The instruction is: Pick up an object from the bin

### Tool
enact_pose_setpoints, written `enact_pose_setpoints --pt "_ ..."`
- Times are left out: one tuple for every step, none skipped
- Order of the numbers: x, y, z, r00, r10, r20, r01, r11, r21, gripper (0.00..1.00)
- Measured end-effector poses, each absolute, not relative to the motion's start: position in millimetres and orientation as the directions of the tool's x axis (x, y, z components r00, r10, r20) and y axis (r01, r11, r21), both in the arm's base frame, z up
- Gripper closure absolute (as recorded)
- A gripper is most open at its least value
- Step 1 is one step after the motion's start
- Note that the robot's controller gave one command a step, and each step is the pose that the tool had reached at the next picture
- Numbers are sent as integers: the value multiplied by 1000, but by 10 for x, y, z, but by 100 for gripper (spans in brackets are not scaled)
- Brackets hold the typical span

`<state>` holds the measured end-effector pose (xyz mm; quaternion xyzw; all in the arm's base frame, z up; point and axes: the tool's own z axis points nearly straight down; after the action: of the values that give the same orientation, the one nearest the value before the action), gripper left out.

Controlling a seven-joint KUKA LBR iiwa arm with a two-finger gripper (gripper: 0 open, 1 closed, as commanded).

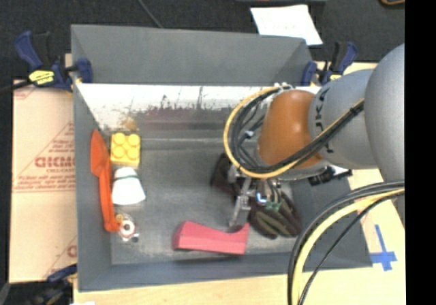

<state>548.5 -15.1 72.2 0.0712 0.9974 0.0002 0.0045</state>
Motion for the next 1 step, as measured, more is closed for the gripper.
enact_pose_setpoints --pt "5277 -39 1521 -977 210 -21 210 978 1 0"
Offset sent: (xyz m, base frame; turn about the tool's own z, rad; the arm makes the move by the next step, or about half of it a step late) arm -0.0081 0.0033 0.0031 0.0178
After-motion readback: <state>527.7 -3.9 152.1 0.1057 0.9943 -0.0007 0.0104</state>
